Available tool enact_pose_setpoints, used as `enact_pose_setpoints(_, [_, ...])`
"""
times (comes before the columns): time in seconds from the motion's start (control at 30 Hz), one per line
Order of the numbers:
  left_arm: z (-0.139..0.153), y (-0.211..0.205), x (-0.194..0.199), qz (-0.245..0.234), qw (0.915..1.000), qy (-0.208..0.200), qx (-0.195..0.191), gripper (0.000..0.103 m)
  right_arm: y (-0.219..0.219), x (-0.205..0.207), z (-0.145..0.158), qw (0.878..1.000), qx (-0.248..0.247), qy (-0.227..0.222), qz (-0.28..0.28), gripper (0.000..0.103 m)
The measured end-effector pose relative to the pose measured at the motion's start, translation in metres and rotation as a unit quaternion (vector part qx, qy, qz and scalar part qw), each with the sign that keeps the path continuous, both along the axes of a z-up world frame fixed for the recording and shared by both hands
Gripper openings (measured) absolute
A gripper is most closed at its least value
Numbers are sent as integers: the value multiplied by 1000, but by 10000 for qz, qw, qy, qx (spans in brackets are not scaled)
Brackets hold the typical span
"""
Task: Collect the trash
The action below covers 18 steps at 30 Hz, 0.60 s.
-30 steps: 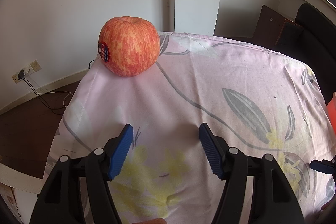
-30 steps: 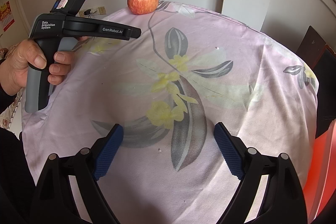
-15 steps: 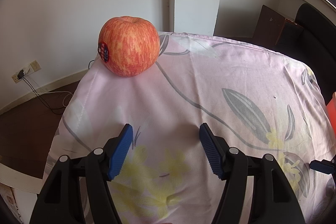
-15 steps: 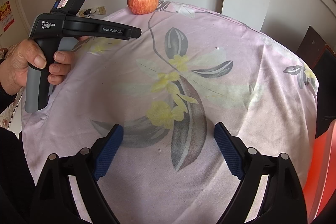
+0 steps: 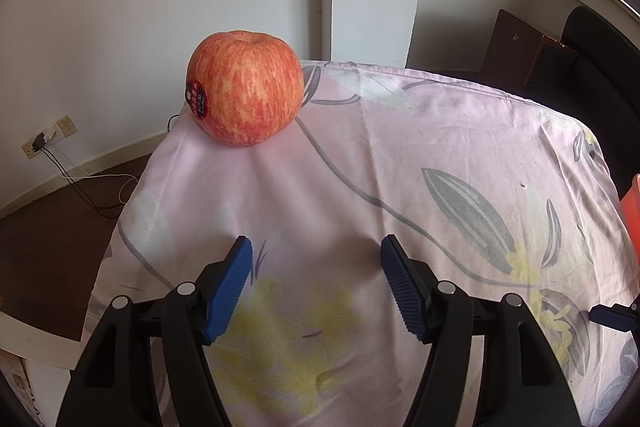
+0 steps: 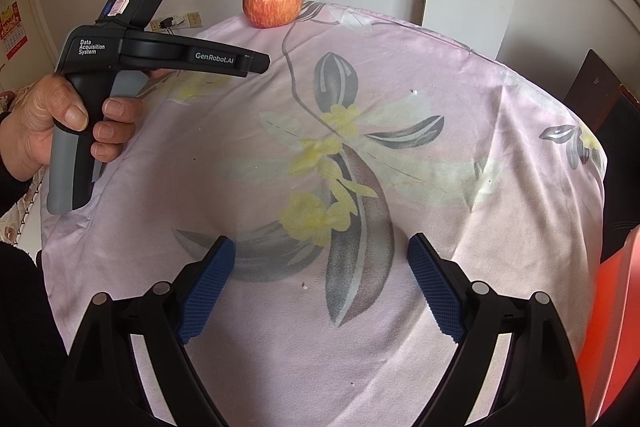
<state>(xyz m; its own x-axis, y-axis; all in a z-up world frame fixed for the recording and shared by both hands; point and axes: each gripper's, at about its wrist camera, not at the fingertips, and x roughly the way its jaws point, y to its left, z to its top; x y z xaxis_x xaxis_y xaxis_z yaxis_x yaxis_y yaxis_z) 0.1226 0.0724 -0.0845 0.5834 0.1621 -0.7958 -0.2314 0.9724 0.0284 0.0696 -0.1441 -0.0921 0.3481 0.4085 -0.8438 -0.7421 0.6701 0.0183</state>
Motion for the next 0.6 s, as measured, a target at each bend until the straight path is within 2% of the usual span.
enact_pose_setpoints(0.6, [0, -1, 0, -2, 10000, 2, 3, 66, 0, 0, 0, 10000, 0, 0, -1, 89])
